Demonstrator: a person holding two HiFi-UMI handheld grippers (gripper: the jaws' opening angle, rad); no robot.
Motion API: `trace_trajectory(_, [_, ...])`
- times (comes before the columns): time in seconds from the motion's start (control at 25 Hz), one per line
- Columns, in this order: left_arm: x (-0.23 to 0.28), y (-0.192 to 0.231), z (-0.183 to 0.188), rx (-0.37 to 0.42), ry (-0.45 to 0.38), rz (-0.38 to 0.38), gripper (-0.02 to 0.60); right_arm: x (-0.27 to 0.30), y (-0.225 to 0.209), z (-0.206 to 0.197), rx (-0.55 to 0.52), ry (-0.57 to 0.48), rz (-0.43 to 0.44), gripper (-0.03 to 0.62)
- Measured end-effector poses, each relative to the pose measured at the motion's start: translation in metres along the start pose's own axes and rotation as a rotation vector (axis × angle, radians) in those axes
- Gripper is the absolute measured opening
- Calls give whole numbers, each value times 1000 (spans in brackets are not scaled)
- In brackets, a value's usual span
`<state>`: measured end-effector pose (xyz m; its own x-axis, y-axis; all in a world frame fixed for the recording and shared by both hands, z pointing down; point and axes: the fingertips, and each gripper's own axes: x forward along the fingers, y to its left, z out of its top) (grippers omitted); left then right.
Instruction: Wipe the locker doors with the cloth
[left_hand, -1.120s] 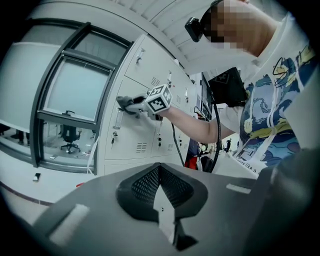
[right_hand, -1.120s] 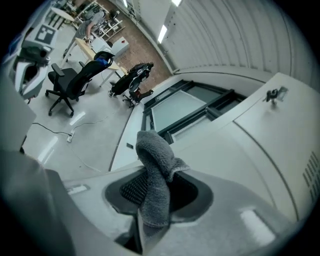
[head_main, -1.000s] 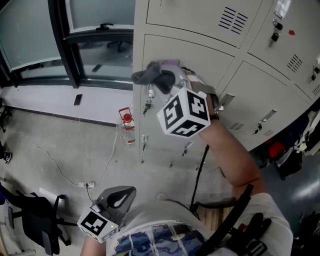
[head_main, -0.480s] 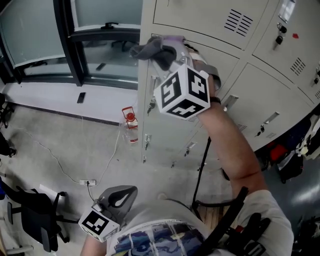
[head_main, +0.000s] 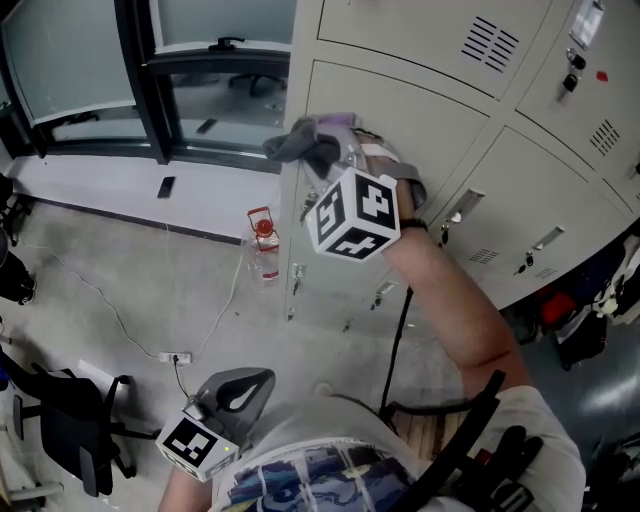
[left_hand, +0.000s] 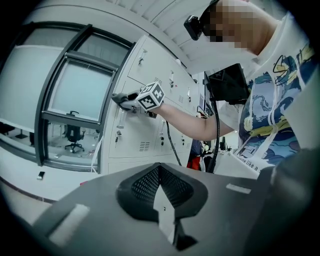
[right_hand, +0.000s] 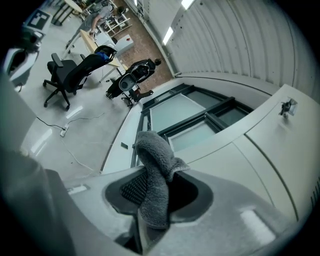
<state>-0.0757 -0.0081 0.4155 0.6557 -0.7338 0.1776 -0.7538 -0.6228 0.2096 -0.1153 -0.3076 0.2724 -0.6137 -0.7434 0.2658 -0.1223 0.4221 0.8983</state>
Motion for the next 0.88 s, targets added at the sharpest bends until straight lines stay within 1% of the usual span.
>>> trace_trajectory(0.08, [0, 0, -1, -2, 3, 1, 2, 4, 13, -5, -5, 8, 18, 112])
trace_trajectory(0.24, [1, -1, -2, -4, 3, 3, 2, 8, 29, -8, -30, 22, 15, 114])
trace_trajectory(0.4, [2, -1, -4, 2, 6, 4, 2, 15, 54, -18, -42, 42, 64, 114])
trace_trajectory(0.6, [2, -1, -2, -8, 5, 7, 2, 26, 89, -30, -24, 61, 150, 112])
trace_trajectory(0.76, [3, -3, -2, -8, 7, 4, 2, 28, 107, -36, 36, 58, 240, 112])
trace_trajectory(0.8, [3, -3, -3, -11, 8, 4, 2, 26, 106, -35, 45, 47, 243, 112])
trace_trajectory(0.88, [3, -2, -4, -15, 15, 5, 2, 17, 100, -32, 55, 20, 222, 112])
